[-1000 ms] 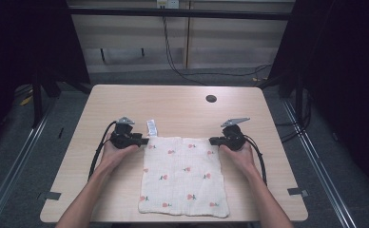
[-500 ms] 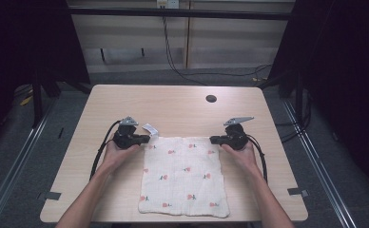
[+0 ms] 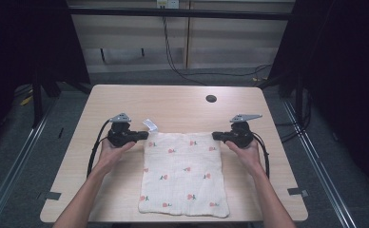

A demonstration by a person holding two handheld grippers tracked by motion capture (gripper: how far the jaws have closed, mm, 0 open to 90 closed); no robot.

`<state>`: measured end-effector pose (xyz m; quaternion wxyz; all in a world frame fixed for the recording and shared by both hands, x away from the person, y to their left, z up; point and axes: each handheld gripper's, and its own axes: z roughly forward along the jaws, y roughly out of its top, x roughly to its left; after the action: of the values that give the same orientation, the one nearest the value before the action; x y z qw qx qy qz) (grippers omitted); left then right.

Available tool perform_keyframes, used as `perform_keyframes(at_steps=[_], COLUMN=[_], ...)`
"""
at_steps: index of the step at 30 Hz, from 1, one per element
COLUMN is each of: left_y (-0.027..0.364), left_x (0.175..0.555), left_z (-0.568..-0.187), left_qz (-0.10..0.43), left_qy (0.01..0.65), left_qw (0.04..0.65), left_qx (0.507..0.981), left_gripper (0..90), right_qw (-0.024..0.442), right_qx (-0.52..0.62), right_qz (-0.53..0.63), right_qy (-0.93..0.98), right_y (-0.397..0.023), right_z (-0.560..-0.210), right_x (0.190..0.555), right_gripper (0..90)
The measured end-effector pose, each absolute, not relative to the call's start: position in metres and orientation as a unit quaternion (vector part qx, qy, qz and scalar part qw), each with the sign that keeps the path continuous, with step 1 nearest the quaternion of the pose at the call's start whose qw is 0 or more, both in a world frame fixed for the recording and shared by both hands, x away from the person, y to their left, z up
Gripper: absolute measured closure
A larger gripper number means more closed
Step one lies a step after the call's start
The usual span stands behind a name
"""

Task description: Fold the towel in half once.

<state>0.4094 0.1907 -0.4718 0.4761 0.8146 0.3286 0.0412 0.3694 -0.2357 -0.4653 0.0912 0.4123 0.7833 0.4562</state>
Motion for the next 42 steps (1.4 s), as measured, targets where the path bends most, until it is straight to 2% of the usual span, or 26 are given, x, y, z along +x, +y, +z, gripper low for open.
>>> perform_keyframes(at_steps=[16,25,38,42], left_y=[0.201,0.197,0.196,0.200], left_x=[0.404,0.391,0.362,0.357], left_z=[-0.449,-0.449,-0.434,-0.434], left_qz=[0.065,0.060,0.088,0.076], left_qy=[0.325,0.311,0.284,0.278], left_qw=[0.521,0.515,0.514,0.517], left_qx=[0.787,0.797,0.805,0.806], left_gripper=[87.1,87.2,87.2,87.2], right_qw=[0.115,0.096,0.112,0.114], right_qx=[0.406,0.405,0.386,0.381], right_qz=[0.488,0.489,0.486,0.474], right_qy=[0.765,0.767,0.776,0.786], right_y=[-0.233,-0.228,-0.236,-0.236], right_z=[-0.449,-0.449,-0.424,-0.423], right_x=[0.364,0.359,0.335,0.329], right_gripper=[87.5,87.5,87.7,87.7])
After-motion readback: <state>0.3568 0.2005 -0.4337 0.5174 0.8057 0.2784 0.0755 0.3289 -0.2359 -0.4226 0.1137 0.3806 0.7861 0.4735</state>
